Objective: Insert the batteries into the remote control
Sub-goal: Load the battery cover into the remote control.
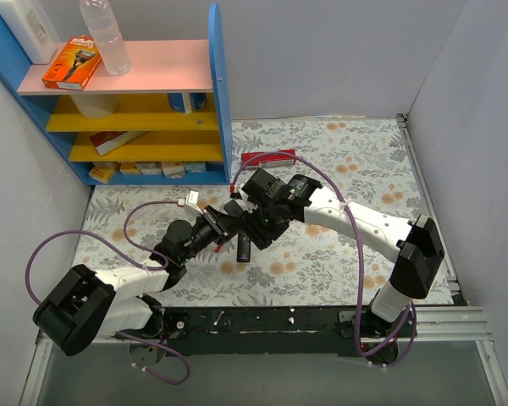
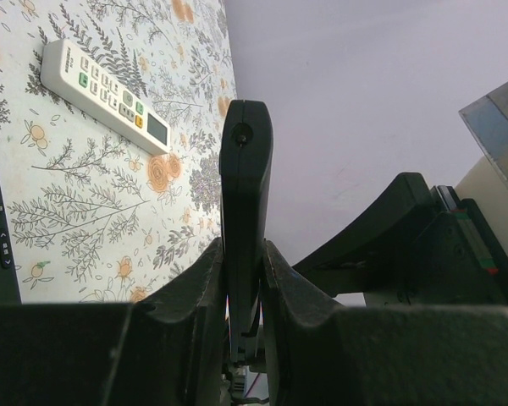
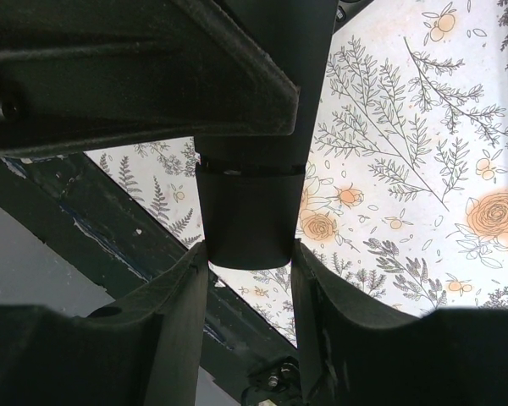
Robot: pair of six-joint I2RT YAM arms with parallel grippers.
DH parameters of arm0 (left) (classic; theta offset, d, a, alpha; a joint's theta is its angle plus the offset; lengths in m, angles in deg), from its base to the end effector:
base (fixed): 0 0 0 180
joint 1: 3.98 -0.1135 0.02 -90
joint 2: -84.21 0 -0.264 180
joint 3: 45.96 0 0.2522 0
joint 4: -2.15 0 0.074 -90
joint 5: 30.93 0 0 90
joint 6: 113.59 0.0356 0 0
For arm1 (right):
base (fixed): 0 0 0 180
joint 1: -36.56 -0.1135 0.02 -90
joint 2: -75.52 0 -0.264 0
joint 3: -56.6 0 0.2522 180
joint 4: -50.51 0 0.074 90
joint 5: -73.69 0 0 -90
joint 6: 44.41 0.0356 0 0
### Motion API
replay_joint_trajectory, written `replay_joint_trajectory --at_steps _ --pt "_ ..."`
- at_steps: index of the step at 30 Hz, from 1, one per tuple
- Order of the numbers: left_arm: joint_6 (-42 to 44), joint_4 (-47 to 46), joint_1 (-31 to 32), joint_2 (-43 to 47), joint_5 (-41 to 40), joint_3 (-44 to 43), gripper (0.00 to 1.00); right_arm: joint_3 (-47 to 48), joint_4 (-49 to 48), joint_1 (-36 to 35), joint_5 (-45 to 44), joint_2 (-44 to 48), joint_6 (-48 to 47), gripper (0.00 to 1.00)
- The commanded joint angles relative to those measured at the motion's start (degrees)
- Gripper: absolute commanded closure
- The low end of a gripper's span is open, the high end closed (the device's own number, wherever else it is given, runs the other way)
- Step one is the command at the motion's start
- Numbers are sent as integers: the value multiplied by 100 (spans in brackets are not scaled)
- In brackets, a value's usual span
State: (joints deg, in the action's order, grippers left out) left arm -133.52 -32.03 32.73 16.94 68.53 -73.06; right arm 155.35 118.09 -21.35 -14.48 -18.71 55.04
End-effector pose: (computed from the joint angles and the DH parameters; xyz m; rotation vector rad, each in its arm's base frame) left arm 0.1723 -0.1357 0.1829 -1.1527 1.8200 -1.9044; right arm 0.1799 0.2891 0.2990 -1.1340 2.4943 0.4004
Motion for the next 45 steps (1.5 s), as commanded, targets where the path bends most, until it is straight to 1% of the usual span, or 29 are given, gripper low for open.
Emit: replay_joint_trajectory --at_steps 1,6,21,22,26,27,29,30,36,39,41,43,44,45 --pt "-116 -189 -6 38 13 -283 100 299 32 -71 37 -95 -40 54" --pt "-178 -207 -6 29 -5 -257 100 351 58 -80 -7 -121 21 49" --pt "-398 -330 -6 64 -31 -160 100 518 146 -89 -121 -113 171 45" --pt "-406 -330 3 64 -40 -160 100 553 155 -89 -130 -113 171 40" --pt "-433 -338 -6 73 -40 -133 100 641 181 -89 -156 -78 206 39" --pt "-433 -347 -6 73 -40 -125 100 659 190 -89 -156 -69 206 35" --pt "-450 -356 -6 73 -40 -125 100 720 190 -89 -341 -34 197 35" --pt "-442 -356 -6 82 -40 -125 100 738 190 -89 -341 -33 197 25" --pt "-468 -374 3 91 13 -98 100 949 295 -89 -420 89 127 22" --pt "-494 -347 3 99 65 -98 100 1063 331 -89 -455 239 -48 20" --pt "-503 -338 -6 108 109 -72 100 1125 313 -98 -377 396 -408 20" --pt "-494 -330 -6 134 153 -89 100 986 252 -89 -254 555 -803 20" --pt "-494 -312 -6 143 171 -89 100 889 208 -98 -140 738 -1318 20" --pt "-486 -303 -6 143 232 -98 100 766 129 -89 27 836 -1584 21"
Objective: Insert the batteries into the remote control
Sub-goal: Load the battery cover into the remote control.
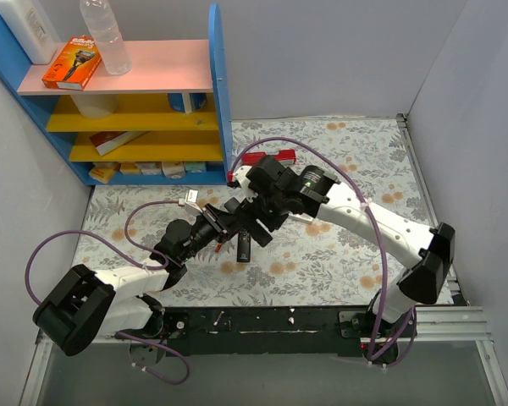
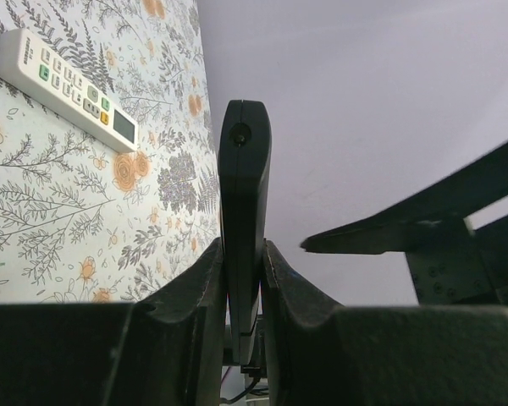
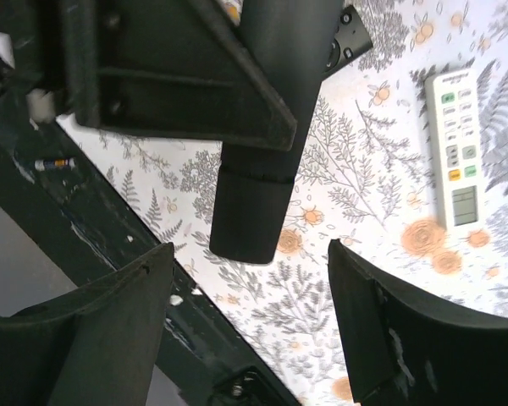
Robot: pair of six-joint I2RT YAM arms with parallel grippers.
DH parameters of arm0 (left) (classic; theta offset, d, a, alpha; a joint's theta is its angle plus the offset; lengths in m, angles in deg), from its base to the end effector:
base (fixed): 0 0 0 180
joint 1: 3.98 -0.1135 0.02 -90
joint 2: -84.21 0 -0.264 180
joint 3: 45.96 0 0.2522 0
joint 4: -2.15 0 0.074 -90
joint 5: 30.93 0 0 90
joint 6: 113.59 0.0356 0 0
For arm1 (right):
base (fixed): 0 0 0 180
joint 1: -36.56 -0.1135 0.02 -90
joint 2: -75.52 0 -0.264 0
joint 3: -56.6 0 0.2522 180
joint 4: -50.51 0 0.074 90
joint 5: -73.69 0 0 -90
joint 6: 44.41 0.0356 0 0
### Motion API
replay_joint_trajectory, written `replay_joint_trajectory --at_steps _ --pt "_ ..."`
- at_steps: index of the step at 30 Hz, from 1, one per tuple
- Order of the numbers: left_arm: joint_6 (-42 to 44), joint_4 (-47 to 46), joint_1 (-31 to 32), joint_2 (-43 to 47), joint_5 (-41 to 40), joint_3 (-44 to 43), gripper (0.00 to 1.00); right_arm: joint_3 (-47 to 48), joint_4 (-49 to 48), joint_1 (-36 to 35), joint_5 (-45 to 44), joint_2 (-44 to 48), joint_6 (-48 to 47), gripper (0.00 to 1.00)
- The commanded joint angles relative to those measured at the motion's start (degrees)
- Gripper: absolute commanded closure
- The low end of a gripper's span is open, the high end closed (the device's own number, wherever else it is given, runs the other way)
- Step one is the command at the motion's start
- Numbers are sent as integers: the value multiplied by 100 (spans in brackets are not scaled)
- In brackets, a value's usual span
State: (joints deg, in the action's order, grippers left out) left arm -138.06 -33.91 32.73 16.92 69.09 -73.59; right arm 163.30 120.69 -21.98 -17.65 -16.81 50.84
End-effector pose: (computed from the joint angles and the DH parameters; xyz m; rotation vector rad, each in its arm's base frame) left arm 0.1735 -0.1371 0.1892 -1.2042 1.7737 -1.9899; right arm 0.1764 0.2867 0.3492 -1.1554 2.3235 0.3959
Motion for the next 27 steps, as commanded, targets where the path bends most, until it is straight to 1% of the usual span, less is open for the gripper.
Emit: replay_joint_trajectory --at_steps 1,2,5,6,12,19,27 --pt "-40 -115 -6 163 210 -46 100 -275 -158 -26 458 847 -1472 21" --pt "-57 -124 -6 172 237 -46 100 -399 -175 -26 686 944 -1945 22" --pt "-75 -124 -6 198 360 -46 100 -759 -377 -26 1100 1278 -2528 23" --pt "-75 -124 3 198 386 -46 100 -847 -456 -26 1153 1366 -2895 25" --pt "-31 -28 -6 295 597 -98 100 -1603 -1019 -26 1531 1850 -4127 33" --pt "13 122 3 321 808 -204 100 -1683 -1090 -34 1777 1868 -4550 32" --pt "4 192 -6 321 922 -292 100 -1780 -1213 -61 1962 1754 -4692 32"
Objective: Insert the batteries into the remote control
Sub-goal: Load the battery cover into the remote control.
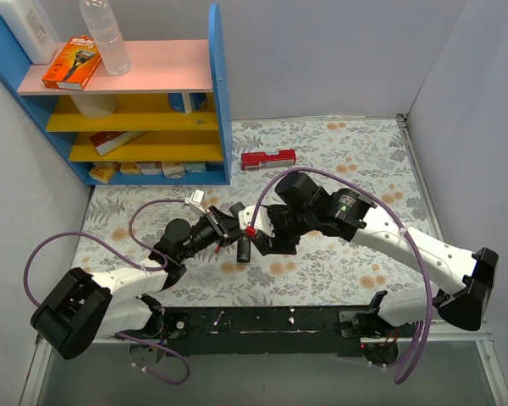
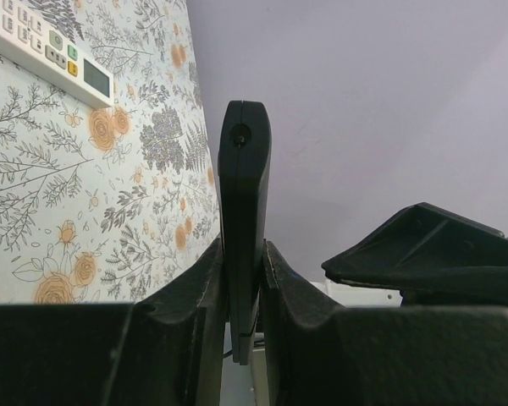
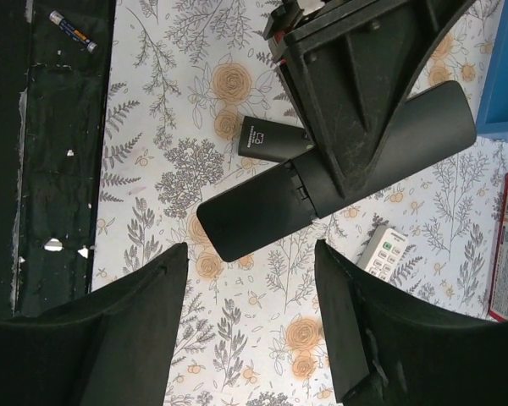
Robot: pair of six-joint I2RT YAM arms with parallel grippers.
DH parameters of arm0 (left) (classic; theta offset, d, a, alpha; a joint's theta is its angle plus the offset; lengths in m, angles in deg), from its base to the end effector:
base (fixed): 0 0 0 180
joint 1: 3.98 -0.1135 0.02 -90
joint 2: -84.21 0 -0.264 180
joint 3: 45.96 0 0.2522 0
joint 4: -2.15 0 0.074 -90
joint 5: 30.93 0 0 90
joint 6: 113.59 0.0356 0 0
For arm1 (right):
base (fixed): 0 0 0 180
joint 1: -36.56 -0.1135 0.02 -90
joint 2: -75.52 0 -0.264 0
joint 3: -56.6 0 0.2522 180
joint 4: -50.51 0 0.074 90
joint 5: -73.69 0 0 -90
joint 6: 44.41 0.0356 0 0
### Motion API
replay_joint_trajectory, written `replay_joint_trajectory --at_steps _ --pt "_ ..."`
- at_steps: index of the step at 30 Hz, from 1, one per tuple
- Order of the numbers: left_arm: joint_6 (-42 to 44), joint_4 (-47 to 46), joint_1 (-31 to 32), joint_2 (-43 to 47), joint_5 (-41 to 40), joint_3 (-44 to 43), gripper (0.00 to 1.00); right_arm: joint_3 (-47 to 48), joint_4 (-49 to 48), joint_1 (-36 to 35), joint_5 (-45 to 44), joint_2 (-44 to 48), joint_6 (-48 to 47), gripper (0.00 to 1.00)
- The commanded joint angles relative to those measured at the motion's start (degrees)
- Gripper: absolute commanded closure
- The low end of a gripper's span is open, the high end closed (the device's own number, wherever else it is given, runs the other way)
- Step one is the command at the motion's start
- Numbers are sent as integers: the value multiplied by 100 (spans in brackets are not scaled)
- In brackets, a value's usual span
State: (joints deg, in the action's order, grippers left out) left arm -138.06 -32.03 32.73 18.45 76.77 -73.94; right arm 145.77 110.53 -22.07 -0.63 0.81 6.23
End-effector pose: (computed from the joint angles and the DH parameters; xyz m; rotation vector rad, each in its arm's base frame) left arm 0.1688 -0.1394 0.1929 -1.1206 1.8977 -2.0679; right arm 0.1325 0.2359 0.3538 -1.8820 1.4591 0.4853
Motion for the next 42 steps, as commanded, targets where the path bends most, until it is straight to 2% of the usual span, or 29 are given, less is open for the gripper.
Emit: replay_joint_trajectory --at_steps 1,24,42 --pt "4 -4 3 168 164 -257 100 -18 -188 -61 295 -34 -239 32" --pt "22 13 3 81 322 -424 100 -335 -196 -184 190 -201 -450 32" --pt "-22 -13 -6 72 542 -723 100 -1090 -775 -280 -496 -8 -451 33"
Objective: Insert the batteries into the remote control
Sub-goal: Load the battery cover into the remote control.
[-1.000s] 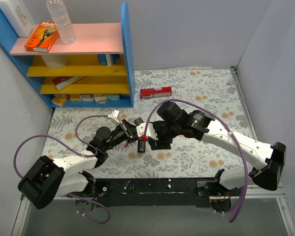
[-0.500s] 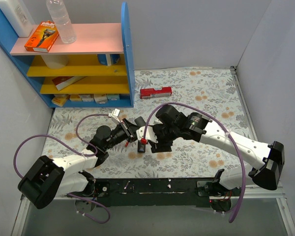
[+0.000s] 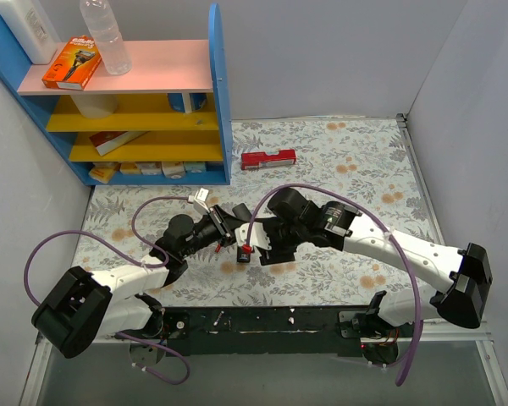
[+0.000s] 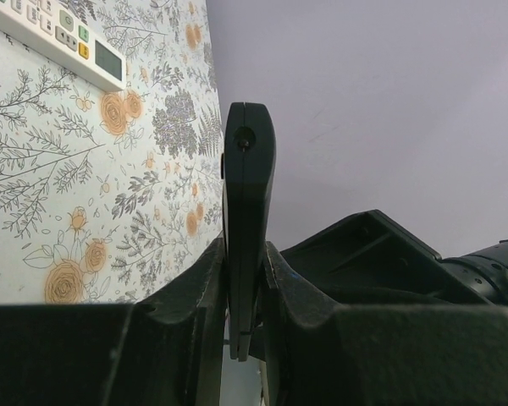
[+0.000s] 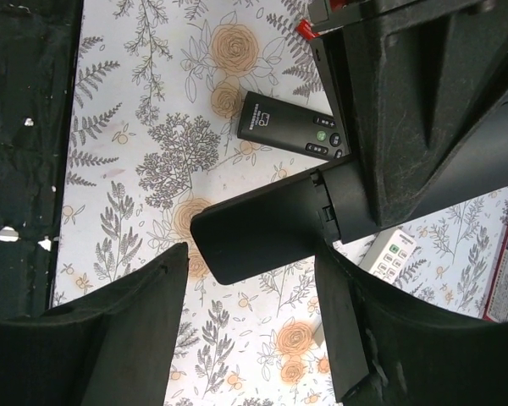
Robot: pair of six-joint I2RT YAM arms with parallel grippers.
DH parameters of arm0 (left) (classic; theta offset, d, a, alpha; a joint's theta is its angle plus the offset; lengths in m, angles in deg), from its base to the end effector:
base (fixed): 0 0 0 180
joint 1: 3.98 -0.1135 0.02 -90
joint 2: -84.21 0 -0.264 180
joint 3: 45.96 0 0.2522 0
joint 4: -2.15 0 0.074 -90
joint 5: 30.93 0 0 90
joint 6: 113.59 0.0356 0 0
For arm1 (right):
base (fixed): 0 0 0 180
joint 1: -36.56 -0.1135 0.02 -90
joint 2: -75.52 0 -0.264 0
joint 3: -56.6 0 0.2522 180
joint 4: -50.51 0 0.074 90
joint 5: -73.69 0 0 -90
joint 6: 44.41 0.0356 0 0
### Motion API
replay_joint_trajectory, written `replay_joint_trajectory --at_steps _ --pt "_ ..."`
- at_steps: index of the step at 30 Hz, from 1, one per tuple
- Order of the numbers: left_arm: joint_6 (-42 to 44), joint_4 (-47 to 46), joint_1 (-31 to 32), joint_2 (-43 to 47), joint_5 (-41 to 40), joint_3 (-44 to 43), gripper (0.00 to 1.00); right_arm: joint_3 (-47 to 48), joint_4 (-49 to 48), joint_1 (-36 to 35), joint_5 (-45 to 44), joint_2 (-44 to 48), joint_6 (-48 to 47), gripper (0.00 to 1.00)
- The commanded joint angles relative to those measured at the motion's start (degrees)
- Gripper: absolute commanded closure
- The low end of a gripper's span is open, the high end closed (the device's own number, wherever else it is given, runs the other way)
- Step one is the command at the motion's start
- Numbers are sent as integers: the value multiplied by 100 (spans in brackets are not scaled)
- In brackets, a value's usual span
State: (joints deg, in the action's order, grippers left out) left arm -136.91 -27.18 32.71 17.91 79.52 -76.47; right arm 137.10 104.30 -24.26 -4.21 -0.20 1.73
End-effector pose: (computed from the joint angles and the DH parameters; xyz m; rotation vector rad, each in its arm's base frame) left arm 0.1731 -0.1445 0.1957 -1.1088 1.9871 -2.0430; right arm 0.1288 0.2460 0.3082 -1.9879 1.4122 0.3897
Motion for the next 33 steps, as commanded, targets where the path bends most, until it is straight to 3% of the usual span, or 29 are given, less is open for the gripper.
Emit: replay_joint_trajectory --at_steps 1,12,33 --pt "-129 -481 -4 118 267 -487 100 -292 -206 -62 -172 136 17 33" --pt "-138 -472 5 109 372 -689 100 -539 -803 -115 -357 207 272 43" --pt "161 -428 75 135 872 -1005 100 -592 -2201 -176 -1052 -135 299 44"
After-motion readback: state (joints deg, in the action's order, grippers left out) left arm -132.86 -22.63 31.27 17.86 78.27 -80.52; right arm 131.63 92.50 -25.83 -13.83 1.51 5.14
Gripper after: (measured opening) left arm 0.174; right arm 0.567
